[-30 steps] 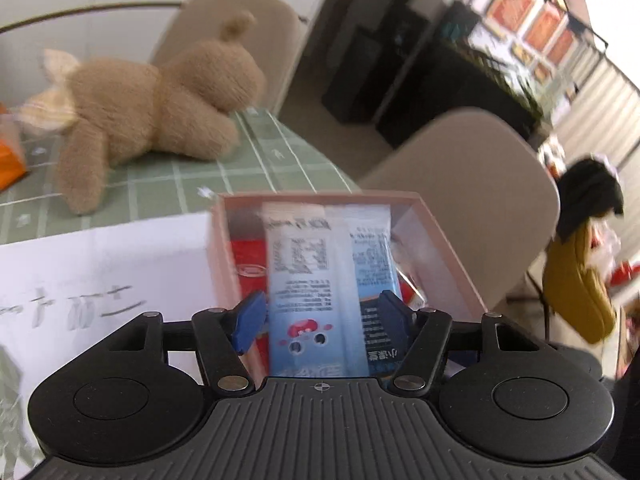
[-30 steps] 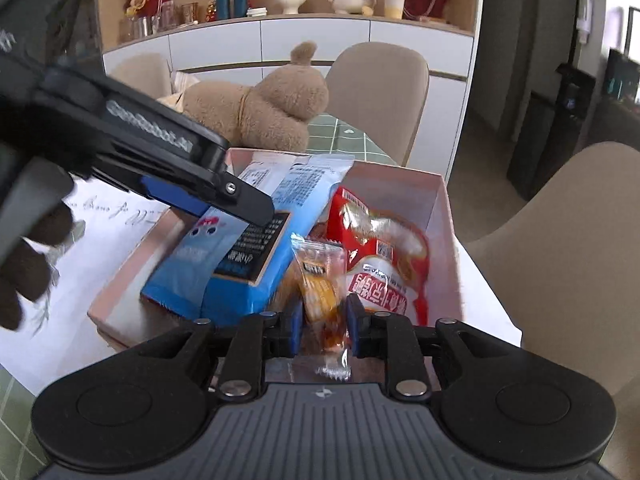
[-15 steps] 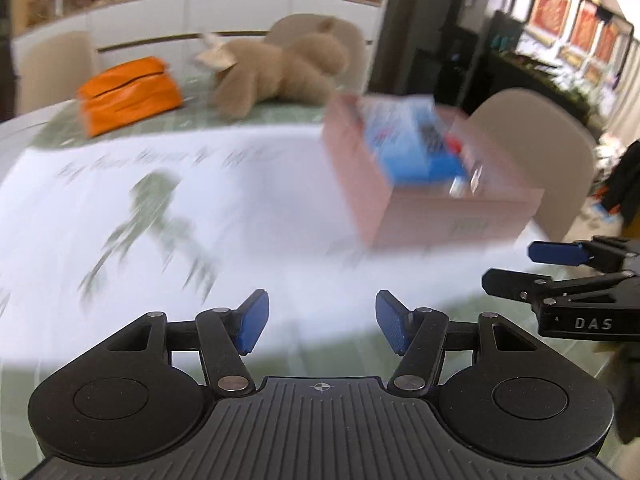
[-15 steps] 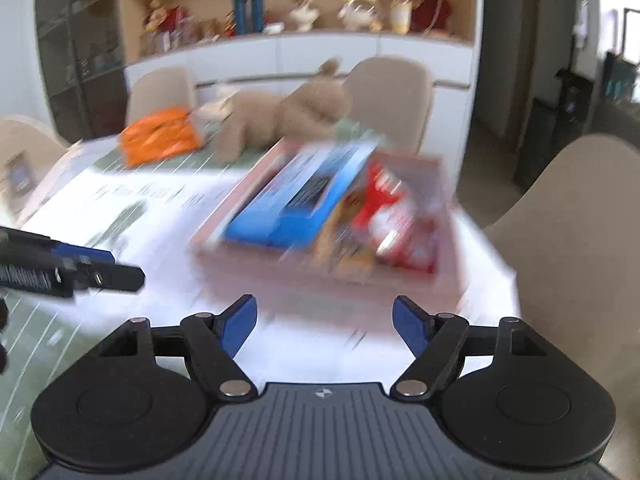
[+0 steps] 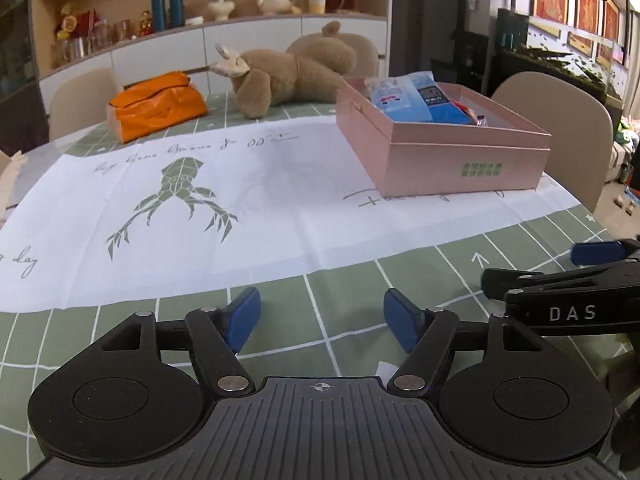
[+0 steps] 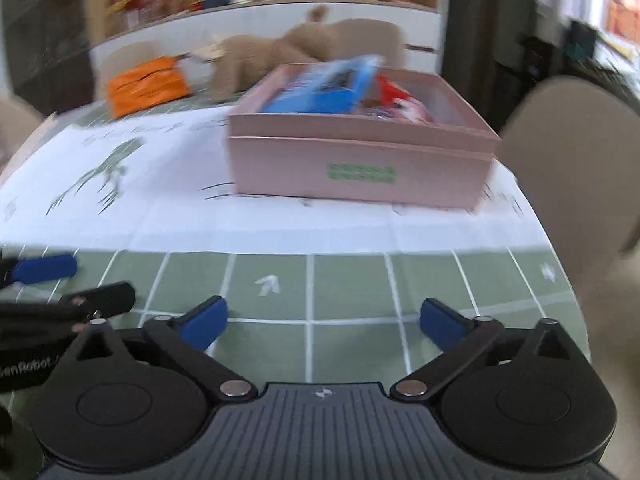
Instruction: Organize snacks
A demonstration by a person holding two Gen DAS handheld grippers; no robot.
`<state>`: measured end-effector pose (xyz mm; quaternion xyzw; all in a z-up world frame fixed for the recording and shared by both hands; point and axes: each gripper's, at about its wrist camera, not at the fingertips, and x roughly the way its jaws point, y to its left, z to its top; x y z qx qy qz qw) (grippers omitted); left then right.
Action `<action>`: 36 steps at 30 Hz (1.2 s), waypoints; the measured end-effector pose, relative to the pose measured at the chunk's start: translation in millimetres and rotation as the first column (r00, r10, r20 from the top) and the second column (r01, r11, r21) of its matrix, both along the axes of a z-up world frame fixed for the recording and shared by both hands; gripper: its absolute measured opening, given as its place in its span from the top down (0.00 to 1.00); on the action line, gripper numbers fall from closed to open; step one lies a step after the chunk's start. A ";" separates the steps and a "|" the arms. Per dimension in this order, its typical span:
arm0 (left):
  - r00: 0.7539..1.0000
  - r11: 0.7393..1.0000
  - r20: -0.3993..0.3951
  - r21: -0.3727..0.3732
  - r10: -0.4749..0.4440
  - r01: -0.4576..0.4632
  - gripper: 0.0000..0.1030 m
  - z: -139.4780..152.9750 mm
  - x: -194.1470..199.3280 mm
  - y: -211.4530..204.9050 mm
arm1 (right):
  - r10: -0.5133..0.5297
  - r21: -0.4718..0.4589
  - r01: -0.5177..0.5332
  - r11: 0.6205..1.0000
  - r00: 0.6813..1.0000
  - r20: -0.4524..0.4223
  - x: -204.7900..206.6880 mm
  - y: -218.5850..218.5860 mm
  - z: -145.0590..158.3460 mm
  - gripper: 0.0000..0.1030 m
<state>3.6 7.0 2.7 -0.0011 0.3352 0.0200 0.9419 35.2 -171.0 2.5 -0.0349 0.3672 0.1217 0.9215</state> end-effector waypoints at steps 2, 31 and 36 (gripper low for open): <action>1.000 1.000 0.018 0.003 -0.003 0.003 0.26 -0.4 -2.7 1.3 | -0.050 -0.005 0.050 0.999 0.999 0.003 -4.5 -2.6 -0.4 0.00; 1.000 1.000 0.015 0.000 -0.003 0.003 0.26 0.4 -0.6 1.6 | -0.060 0.010 0.059 0.998 0.997 0.054 -13.2 -6.6 -2.0 0.00; 1.000 1.000 0.015 0.000 -0.003 0.003 0.26 0.4 -0.6 1.5 | -0.060 0.009 0.059 0.998 0.997 0.054 -13.1 -6.5 -2.0 0.00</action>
